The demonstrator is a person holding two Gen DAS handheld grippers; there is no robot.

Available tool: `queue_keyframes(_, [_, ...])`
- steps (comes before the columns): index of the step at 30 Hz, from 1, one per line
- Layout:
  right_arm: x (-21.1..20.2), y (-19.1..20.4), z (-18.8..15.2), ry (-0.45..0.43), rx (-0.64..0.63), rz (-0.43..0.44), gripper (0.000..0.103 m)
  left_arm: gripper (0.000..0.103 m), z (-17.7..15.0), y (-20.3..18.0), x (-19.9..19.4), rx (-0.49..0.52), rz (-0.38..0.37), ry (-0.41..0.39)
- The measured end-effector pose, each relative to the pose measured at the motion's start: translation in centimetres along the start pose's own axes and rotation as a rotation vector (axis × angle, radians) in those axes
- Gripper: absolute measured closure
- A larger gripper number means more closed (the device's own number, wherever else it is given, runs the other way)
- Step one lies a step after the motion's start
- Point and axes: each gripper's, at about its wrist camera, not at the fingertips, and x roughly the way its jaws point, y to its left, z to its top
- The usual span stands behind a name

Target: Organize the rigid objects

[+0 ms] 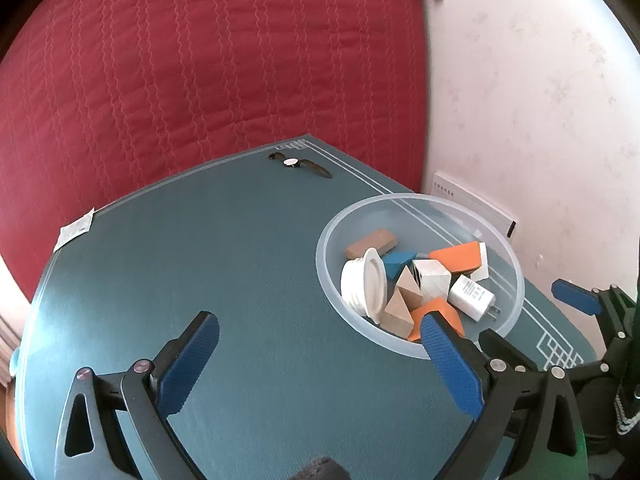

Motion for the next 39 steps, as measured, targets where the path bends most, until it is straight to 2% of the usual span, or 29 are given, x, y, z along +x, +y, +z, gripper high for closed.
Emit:
queue_keyframes(8, [0.3,-0.3,0.2,0.005,0.01,-0.001,0.004,0.001,-0.2,-0.5,0.4,-0.007,0.011,0.03])
queue_keyframes(39, [0.8,-0.2,-0.1,0.017,-0.002,-0.005,0.004,0.001,-0.7,-2.0,0.5,0.05,0.019,0.031])
